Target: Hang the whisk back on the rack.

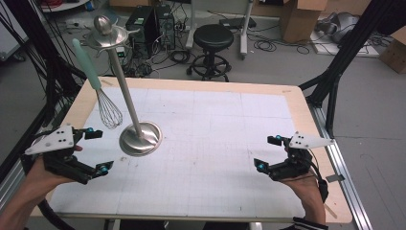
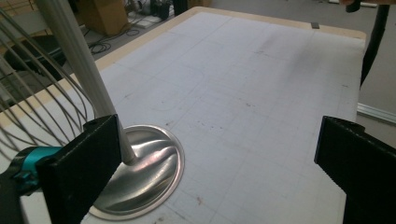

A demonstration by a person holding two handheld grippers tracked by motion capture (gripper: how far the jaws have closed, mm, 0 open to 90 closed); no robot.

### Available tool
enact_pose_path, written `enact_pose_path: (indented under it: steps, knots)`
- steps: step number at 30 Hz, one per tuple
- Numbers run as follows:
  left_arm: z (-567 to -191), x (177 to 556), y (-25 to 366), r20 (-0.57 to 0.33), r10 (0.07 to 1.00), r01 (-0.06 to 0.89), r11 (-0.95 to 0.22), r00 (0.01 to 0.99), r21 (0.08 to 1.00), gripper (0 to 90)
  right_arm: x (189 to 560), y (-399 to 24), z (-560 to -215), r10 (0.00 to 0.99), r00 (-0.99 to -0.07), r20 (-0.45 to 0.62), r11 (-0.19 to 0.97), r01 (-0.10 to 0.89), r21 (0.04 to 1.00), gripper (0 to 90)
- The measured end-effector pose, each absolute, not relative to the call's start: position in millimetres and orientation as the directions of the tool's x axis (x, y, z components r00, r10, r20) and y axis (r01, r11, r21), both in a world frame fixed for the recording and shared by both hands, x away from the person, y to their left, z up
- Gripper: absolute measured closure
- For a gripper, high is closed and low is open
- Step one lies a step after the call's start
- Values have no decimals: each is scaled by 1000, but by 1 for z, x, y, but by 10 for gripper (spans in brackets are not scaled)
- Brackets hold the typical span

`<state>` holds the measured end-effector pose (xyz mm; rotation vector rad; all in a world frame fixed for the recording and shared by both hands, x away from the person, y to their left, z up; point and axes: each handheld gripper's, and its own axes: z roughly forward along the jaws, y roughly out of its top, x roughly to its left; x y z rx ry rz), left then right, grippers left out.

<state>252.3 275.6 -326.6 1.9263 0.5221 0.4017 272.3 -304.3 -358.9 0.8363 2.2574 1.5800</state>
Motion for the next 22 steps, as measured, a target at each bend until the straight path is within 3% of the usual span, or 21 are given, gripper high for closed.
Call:
enact_pose_path:
  steps: [9,22]
  knots:
    - [-341,257,252,45,528,171,-353,848,920,17,272,-304,-360,601,-793,102,249,308,918,5]
    - [-346,258,255,24,525,174,-325,851,930,17,273,-305,-362,607,-788,106,247,314,917,5]
